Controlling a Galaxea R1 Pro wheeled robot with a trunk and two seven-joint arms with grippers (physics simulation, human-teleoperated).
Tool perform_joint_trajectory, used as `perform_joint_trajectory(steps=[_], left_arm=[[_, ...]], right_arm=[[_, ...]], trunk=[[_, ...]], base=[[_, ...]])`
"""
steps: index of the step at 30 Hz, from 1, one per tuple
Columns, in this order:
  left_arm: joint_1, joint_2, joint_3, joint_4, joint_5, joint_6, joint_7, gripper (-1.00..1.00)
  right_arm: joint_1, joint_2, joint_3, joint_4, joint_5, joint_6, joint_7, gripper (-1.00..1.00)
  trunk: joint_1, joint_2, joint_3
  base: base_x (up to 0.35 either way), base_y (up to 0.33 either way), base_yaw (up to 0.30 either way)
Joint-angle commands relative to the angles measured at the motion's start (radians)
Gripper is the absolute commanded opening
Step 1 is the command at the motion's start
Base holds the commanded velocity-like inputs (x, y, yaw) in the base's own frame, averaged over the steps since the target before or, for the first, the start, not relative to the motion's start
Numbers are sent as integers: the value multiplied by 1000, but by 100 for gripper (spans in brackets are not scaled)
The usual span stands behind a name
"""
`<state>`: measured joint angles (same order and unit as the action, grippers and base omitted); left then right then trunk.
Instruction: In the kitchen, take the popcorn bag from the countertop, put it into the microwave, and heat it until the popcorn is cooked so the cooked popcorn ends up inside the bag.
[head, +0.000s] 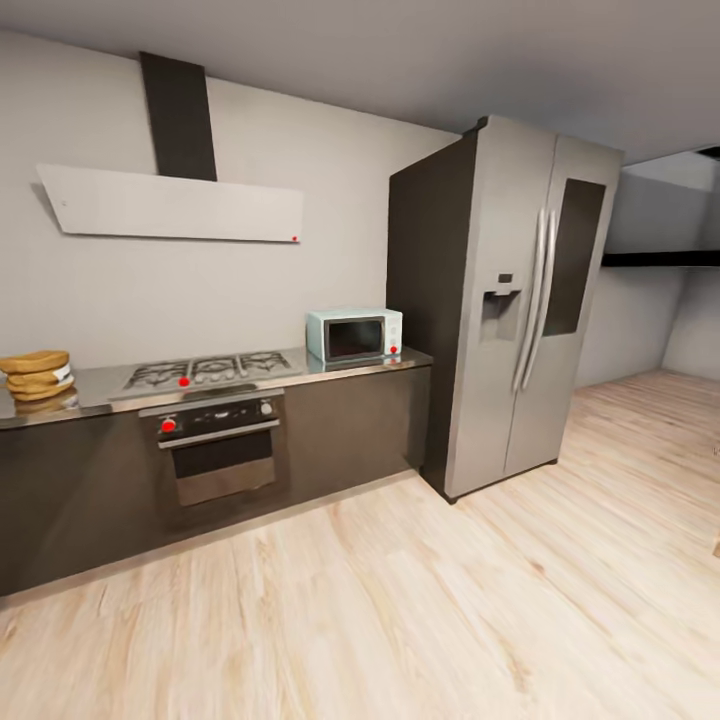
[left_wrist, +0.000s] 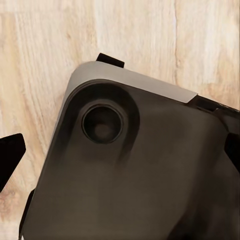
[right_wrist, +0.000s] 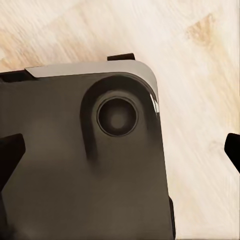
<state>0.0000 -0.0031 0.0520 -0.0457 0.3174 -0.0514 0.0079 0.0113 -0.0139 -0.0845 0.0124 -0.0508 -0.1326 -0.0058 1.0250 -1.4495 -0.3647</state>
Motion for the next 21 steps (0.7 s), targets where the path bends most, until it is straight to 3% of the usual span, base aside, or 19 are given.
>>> perform_joint_trajectory(steps=[1,12,21], left_arm=[[0,0,5,0,2,-2,1,100],[0,-2,4,0,0,0,0,100],[0,-3,2,1,0,13,0,100]], right_arm=[[-1,0,-7,1,-4,-5,1,100],[-1,0,-6,1,-4,-5,1,100],[-1,0,0,1,9,2,-1,100]], trunk=[[0,0,-1],[0,0,-5],[0,0,-6]], base=[[0,0,-286],[51,0,-277],[314,0,-27]])
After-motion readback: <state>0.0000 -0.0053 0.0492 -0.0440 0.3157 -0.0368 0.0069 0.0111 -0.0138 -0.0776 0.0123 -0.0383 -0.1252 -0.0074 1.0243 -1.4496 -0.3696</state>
